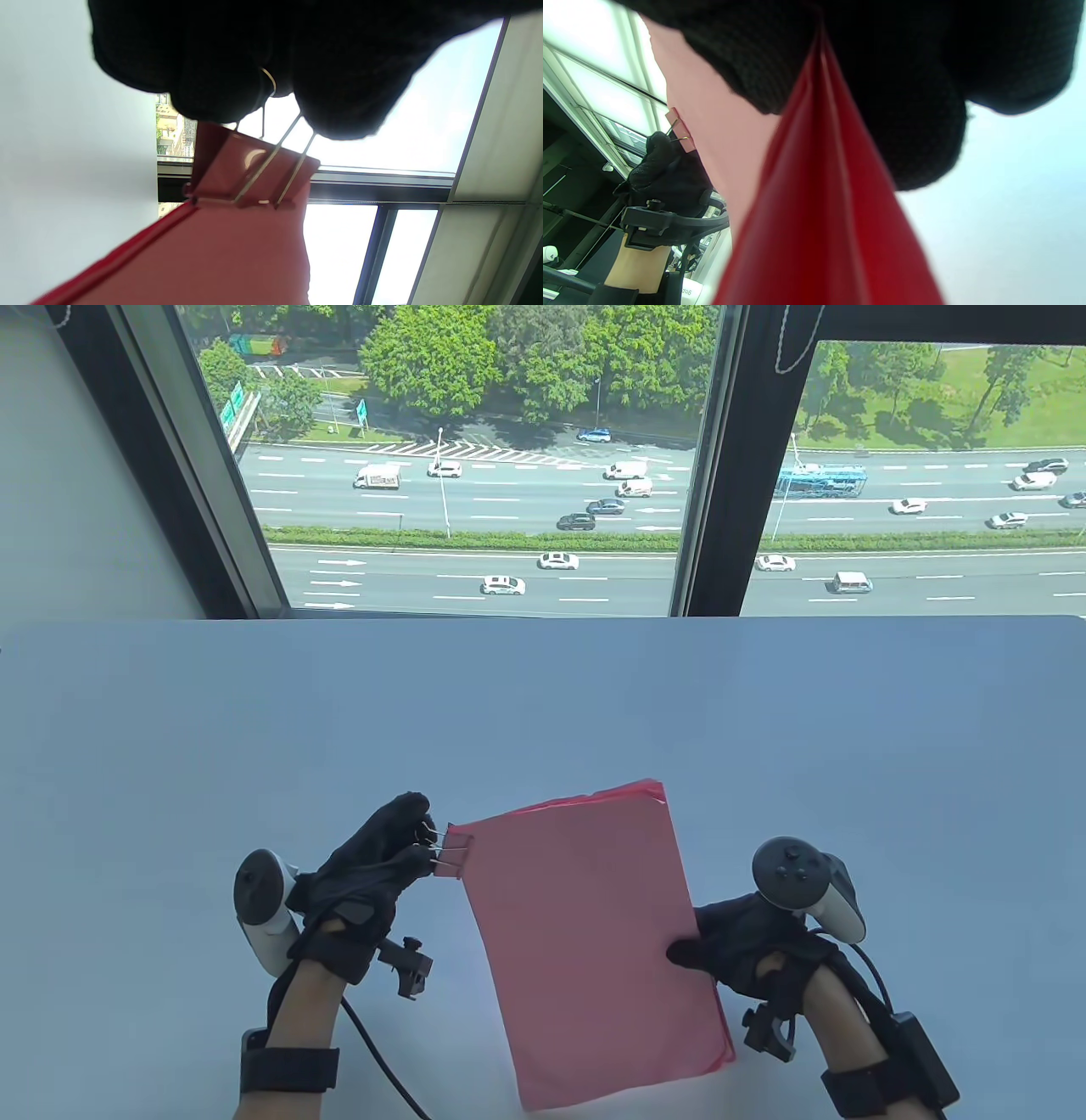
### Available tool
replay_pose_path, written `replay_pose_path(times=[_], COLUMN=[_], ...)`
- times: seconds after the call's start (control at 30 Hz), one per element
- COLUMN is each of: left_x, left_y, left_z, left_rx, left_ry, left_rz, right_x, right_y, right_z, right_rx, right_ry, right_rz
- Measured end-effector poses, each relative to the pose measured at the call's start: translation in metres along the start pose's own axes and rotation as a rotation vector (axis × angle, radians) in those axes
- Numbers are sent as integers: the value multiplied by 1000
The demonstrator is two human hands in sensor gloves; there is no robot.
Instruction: Clip paper with binder clip (Left hand to clip)
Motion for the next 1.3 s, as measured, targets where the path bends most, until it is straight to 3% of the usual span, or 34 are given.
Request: replay_pose_path(times=[0.43, 0.5, 0.63, 0.9, 1.03, 1.3], left_x=[-5, -4, 10, 12, 13, 11], left_y=[4, 4, 6, 34, 42, 42], left_z=[1, 1, -3, -5, -6, -6], left_rx=[-58, -52, 17, -159, -173, -184], left_ry=[-57, -46, 35, 76, 151, 136], left_rz=[70, 126, 423, 860, 905, 937], right_x=[-3, -5, -13, -35, -41, -44], right_y=[-1, 1, 10, 18, 20, 19], right_z=[1, 1, -1, -3, -4, -3], right_rx=[6, -6, -55, -110, -164, -230], right_ry=[-11, -18, -66, -167, -209, -202], right_rz=[-4, 32, 32, 162, 229, 291])
Point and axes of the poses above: the tracker on the back of each hand, its own x axis roughly to the thumb side, its own z axis roughly from the wrist to the fingertips, y = z × x, the point moved 4 cm from there along z, roughly from the wrist to the fingertips, and after that the axes turned 1 degree about y, right-handed, at the moved point
